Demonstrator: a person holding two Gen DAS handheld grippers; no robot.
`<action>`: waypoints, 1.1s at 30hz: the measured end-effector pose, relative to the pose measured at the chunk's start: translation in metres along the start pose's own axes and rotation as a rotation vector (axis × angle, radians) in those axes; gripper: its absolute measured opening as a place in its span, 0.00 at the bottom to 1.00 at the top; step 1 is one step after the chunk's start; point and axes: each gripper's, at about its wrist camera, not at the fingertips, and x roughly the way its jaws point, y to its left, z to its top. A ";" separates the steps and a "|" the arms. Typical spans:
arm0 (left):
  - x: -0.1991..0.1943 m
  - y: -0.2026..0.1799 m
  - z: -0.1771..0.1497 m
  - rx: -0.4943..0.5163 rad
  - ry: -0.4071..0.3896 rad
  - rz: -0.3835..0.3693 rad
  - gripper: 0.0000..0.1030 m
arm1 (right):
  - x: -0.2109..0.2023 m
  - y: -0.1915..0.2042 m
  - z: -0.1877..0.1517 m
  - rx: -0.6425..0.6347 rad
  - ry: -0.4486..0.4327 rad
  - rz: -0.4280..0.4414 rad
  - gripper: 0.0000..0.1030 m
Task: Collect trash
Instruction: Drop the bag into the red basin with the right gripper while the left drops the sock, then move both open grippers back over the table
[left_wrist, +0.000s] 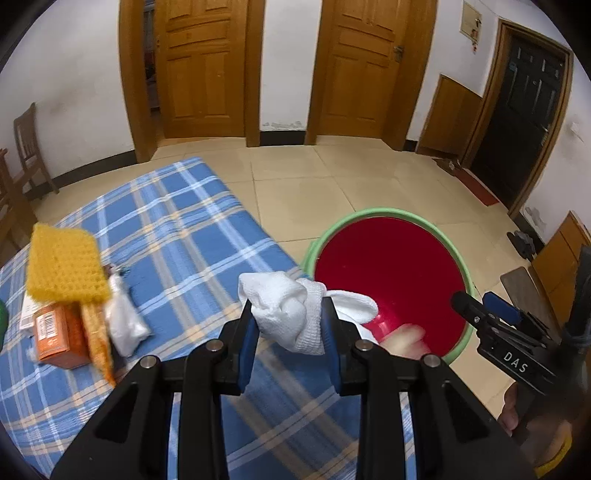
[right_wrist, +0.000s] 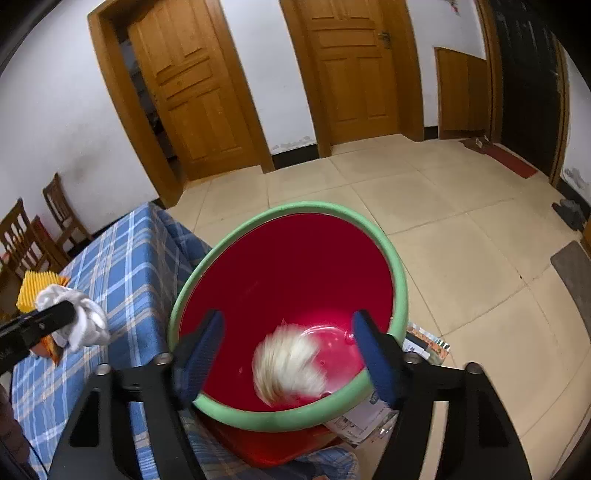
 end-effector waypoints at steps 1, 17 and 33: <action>0.004 -0.004 0.001 0.008 0.004 -0.006 0.31 | -0.001 -0.003 0.000 0.008 -0.002 -0.001 0.74; 0.030 -0.044 0.011 0.065 0.008 -0.080 0.56 | -0.008 -0.032 0.001 0.092 -0.013 -0.029 0.74; 0.008 -0.013 0.004 -0.016 -0.019 -0.011 0.62 | -0.016 -0.024 0.001 0.086 -0.010 -0.012 0.74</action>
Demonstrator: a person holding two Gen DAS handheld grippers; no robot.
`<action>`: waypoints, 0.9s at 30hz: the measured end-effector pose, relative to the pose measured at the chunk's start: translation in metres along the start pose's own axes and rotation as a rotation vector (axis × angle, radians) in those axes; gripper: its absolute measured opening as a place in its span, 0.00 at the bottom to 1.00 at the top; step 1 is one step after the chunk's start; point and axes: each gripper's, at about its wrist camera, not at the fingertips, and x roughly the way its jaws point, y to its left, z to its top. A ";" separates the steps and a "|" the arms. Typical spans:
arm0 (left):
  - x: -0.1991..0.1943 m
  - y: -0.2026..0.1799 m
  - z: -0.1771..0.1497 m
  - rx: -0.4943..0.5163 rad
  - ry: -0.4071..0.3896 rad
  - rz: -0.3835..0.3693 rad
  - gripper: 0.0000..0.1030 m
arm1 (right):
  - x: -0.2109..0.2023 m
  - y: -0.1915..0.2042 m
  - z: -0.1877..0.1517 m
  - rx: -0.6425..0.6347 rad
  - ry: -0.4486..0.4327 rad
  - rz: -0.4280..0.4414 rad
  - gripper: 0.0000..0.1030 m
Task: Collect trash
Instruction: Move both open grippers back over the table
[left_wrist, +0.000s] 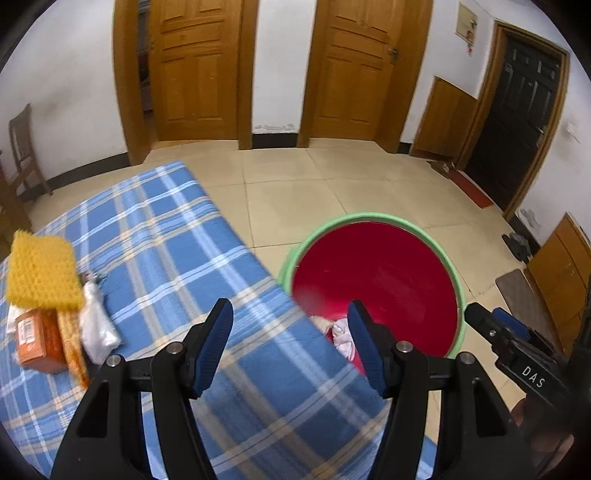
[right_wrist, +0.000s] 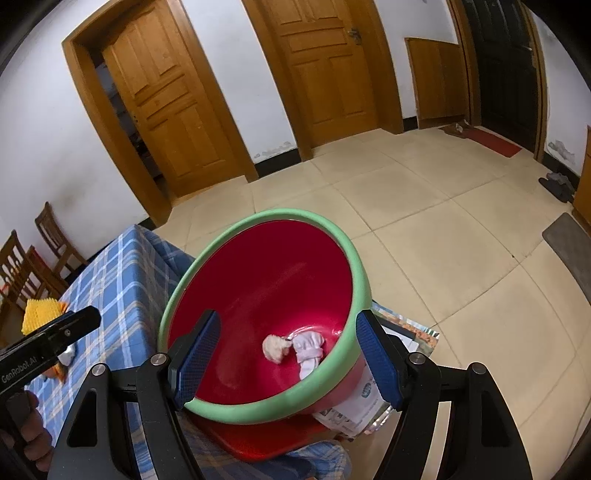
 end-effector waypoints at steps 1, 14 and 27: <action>-0.002 0.004 -0.001 -0.011 -0.003 0.006 0.62 | -0.001 0.001 -0.001 -0.002 0.001 0.002 0.74; -0.034 0.074 -0.012 -0.171 -0.046 0.107 0.63 | -0.010 0.027 -0.005 -0.041 0.012 0.028 0.75; -0.060 0.146 -0.024 -0.287 -0.100 0.287 0.63 | -0.011 0.050 -0.009 -0.086 0.032 0.046 0.75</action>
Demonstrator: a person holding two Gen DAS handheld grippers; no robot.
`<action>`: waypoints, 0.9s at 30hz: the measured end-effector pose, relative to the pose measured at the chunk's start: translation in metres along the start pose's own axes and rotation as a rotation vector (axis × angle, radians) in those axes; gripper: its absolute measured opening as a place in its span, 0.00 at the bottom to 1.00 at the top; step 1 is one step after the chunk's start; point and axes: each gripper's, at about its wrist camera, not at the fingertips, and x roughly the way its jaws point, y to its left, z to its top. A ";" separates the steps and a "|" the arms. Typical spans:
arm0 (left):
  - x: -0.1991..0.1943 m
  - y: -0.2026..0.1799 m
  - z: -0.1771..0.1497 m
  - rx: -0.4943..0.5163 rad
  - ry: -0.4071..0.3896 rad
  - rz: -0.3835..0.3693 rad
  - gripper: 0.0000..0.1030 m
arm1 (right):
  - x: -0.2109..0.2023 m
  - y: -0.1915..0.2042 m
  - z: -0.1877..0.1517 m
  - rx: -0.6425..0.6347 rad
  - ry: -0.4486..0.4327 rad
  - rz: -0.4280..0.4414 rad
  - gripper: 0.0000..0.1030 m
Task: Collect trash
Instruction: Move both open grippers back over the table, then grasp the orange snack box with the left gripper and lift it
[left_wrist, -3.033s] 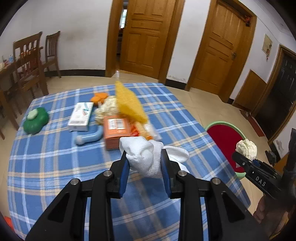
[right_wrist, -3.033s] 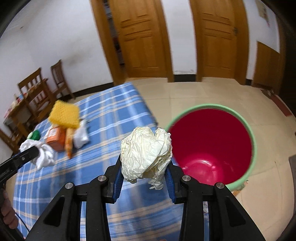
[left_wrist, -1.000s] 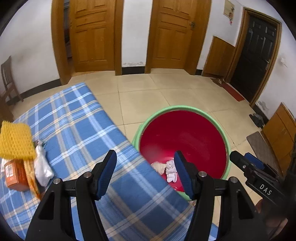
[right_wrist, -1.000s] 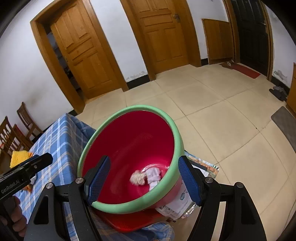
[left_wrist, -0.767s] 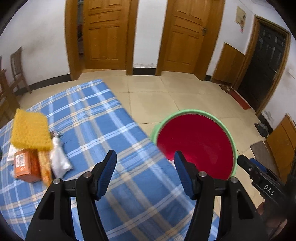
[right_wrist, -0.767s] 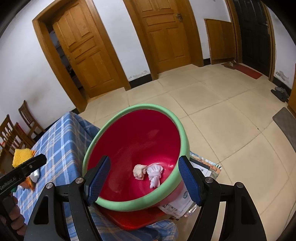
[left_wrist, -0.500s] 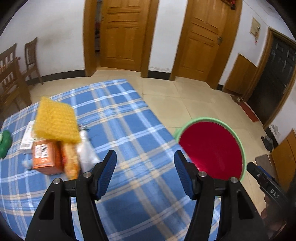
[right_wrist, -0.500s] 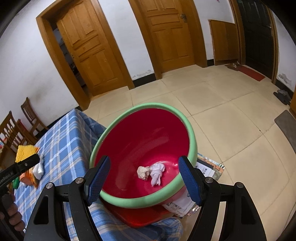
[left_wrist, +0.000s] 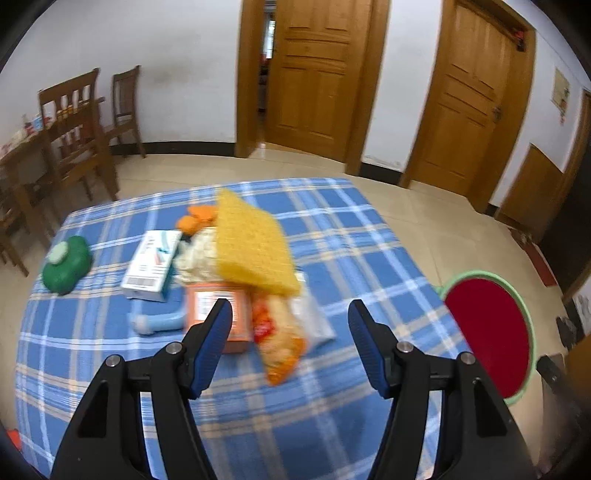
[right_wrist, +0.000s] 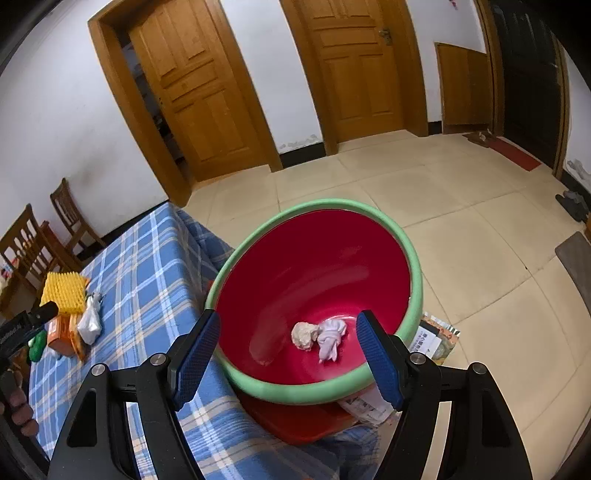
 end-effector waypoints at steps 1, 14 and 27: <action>0.001 0.007 0.000 -0.011 0.000 0.017 0.63 | 0.000 0.002 0.000 -0.003 0.002 0.001 0.75; 0.024 0.047 -0.005 -0.092 0.042 0.084 0.63 | 0.006 0.027 -0.002 -0.051 0.027 0.011 0.75; 0.034 0.050 -0.009 -0.103 0.048 0.037 0.66 | 0.017 0.052 -0.004 -0.095 0.054 0.026 0.75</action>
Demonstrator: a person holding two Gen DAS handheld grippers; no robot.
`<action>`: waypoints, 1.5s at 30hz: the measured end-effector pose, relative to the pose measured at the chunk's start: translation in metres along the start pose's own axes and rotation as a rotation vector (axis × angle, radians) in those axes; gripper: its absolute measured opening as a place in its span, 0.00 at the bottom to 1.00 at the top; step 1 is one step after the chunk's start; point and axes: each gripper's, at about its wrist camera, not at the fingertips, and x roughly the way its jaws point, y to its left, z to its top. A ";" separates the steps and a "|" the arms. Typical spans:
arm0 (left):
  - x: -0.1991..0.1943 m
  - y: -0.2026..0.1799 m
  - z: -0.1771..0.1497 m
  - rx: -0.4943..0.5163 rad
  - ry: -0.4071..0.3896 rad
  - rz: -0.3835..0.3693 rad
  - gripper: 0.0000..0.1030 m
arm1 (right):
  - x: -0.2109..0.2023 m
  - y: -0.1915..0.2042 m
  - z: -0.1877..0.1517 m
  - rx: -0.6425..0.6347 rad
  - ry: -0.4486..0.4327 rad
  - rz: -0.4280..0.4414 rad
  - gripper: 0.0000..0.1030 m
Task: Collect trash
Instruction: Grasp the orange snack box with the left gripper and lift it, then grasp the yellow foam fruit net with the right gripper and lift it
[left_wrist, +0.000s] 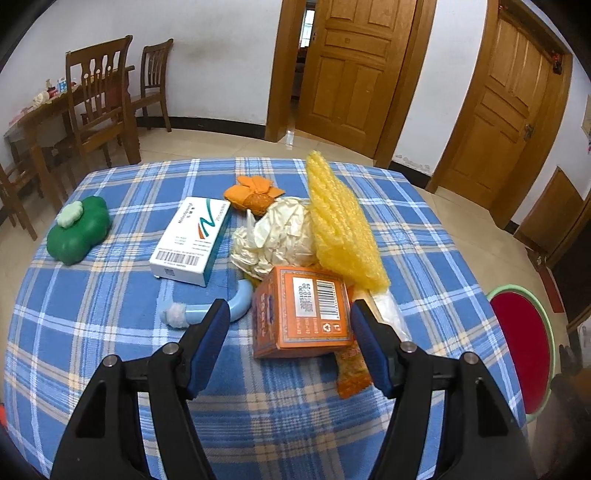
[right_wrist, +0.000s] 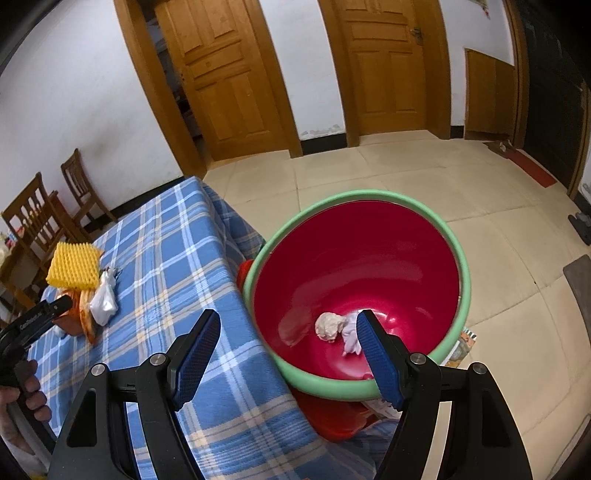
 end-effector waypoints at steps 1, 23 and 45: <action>0.000 -0.001 0.000 0.004 0.001 -0.005 0.66 | 0.001 0.002 0.000 -0.004 0.002 0.002 0.75; 0.016 0.011 -0.007 -0.062 0.057 -0.084 0.60 | 0.008 0.019 -0.004 -0.035 0.029 0.028 0.75; -0.033 0.073 0.008 -0.100 -0.059 0.056 0.60 | 0.025 0.133 0.010 -0.258 0.039 0.198 0.75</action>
